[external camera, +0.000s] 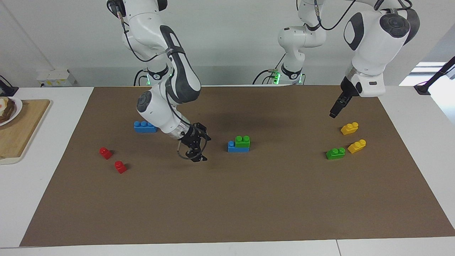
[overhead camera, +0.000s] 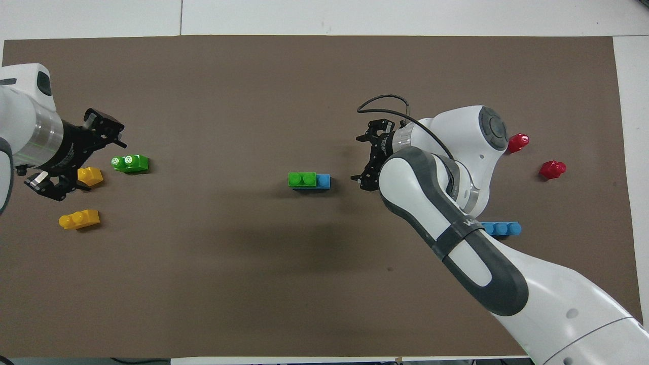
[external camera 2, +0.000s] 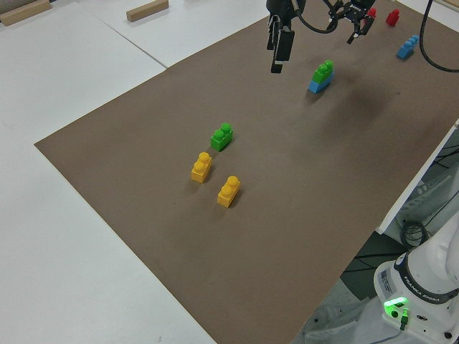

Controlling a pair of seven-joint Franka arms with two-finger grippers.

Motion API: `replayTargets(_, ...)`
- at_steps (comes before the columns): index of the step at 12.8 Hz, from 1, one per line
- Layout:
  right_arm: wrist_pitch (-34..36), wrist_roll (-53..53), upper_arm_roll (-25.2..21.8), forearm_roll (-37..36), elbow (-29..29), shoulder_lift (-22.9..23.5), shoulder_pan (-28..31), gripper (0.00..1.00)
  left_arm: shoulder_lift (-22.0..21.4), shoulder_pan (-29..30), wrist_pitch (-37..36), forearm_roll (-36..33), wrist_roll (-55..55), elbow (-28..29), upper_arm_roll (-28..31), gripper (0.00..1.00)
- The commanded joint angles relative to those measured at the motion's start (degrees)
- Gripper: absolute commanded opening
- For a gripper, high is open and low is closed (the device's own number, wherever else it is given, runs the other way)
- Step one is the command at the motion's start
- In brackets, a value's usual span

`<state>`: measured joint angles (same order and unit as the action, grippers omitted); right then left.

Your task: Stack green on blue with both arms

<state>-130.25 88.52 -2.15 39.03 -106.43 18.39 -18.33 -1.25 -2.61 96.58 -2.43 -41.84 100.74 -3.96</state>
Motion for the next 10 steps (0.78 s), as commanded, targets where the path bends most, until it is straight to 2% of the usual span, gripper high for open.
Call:
replayTargets(1, 6.56, -6.65, 0.48, -7.70, 5.07, -1.16, 3.89, 1.00, 0.54, 1.20, -4.88, -0.38, 10.95, -3.51, -0.35, 1.00)
replayTargets(3, 9.39, -14.91, 0.39, -11.77, 6.05, -4.14, 6.88, 1.00, 1.86, 1.99, -10.34, -0.47, 19.22, -8.18, 0.18, 1.00)
replayTargets(6, 18.07, -33.70, 0.39, -20.55, 8.95, -7.65, 12.15, 1.00, 1.86, 2.61, -10.18, 0.31, 28.63, -8.11, 1.06, 1.00)
replayTargets(7, 21.41, -41.50, 0.30, -22.66, 10.09, -8.97, 13.39, 1.00, 1.69, 3.48, -10.27, 1.54, 29.18, -7.67, 1.15, 1.00)
replayTargets(9, 26.95, -55.92, -0.05, -30.55, 12.81, -10.73, 13.84, 1.00, -0.23, 3.31, -9.40, 1.55, 29.01, -3.21, 1.41, 1.00)
replayTargets(10, 28.55, -62.17, -0.05, -32.68, 13.35, -11.53, 14.45, 1.00, -0.77, 2.96, -7.04, 1.64, 28.92, -1.71, 1.50, 1.00)
